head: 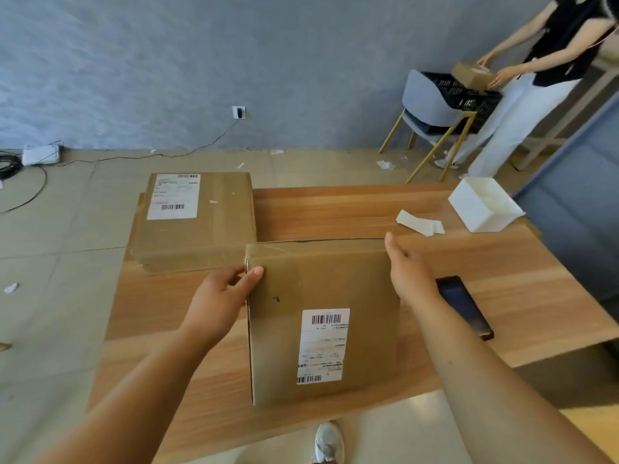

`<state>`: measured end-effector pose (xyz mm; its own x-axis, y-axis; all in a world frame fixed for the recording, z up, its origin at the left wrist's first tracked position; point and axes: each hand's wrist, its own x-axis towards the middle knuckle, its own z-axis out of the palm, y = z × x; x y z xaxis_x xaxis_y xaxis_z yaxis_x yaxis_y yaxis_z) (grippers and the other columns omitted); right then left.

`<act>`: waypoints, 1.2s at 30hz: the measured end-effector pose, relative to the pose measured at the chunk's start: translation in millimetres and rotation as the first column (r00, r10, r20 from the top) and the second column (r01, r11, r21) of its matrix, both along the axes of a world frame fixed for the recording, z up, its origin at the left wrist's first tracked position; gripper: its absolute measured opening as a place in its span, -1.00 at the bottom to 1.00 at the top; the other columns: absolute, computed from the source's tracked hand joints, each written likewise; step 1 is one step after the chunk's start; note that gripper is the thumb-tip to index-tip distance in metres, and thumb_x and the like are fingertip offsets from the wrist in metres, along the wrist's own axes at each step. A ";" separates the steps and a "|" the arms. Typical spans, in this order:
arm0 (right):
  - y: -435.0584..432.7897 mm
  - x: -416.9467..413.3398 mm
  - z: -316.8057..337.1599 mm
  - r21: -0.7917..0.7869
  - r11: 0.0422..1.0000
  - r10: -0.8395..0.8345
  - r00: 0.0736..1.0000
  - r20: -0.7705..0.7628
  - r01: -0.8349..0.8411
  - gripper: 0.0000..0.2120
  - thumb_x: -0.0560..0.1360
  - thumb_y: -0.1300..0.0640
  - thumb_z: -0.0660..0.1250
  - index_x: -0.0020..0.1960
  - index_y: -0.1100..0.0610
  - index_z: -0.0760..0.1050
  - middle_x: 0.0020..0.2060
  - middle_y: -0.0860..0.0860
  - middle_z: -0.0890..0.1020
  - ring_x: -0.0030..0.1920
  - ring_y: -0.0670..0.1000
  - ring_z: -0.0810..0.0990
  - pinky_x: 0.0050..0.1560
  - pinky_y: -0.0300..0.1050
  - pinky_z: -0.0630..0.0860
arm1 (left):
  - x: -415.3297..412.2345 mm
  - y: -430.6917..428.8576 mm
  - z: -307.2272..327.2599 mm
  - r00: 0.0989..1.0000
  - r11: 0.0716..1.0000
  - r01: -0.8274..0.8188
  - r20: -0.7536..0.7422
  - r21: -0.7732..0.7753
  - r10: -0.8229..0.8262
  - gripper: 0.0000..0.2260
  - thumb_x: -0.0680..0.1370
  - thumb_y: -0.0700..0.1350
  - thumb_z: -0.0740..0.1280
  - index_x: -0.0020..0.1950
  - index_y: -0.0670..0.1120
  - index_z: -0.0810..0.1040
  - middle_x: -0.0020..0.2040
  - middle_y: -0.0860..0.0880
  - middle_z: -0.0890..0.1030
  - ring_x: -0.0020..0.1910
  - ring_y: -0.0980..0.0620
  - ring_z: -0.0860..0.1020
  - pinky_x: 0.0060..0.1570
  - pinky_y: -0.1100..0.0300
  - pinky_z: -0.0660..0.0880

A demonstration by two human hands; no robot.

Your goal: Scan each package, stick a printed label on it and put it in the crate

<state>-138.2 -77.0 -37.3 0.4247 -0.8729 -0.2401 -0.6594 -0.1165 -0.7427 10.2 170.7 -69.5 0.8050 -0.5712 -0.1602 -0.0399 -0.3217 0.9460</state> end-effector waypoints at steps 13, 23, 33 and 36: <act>-105.0 -46.3 -69.6 0.311 0.912 0.244 0.963 0.111 -0.267 -0.14 0.39 0.17 0.51 0.53 -0.05 0.11 0.24 -0.14 0.36 0.04 -0.14 0.47 -0.13 -0.25 0.46 | -43.9 -97.4 -56.2 0.979 0.972 -0.152 -0.105 0.178 0.172 -0.50 0.44 -0.11 0.43 0.32 0.17 0.40 0.19 0.04 0.41 0.03 0.03 0.51 0.09 0.13 0.42; -160.4 -35.7 -103.7 0.190 0.897 0.423 0.901 -0.098 -0.400 -0.32 0.46 0.09 0.43 0.48 0.06 0.17 0.39 0.02 0.38 0.23 -0.02 0.44 0.08 -0.18 0.37 | -55.6 -145.1 -85.2 0.974 0.951 -0.178 -0.091 0.253 0.206 -0.41 0.38 -0.21 0.48 0.34 0.07 0.37 0.20 -0.05 0.53 0.06 -0.02 0.54 0.10 -0.01 0.49; -172.7 -48.7 -104.4 -0.185 0.850 0.456 0.865 -0.211 -0.493 -0.63 0.55 -0.10 0.25 0.29 0.03 0.43 0.19 -0.09 0.50 0.07 -0.07 0.50 -0.05 -0.09 0.49 | -66.0 -160.4 -70.6 0.926 0.816 -0.295 0.358 0.498 0.116 -0.63 0.39 -0.04 0.48 0.17 -0.04 0.56 0.18 -0.07 0.45 0.18 -0.19 0.30 0.18 -0.01 0.29; -181.4 -78.0 -105.4 -0.302 0.833 0.420 0.885 -0.200 -0.463 -0.80 0.56 -0.04 0.25 0.10 0.02 0.53 -0.01 -0.14 0.56 -0.06 -0.09 0.53 -0.14 -0.10 0.51 | -85.1 -175.0 -59.1 0.896 0.887 -0.220 0.444 0.406 0.019 -0.72 0.38 -0.15 0.49 0.07 -0.09 0.61 0.09 -0.06 0.52 0.13 -0.17 0.38 0.10 0.07 0.30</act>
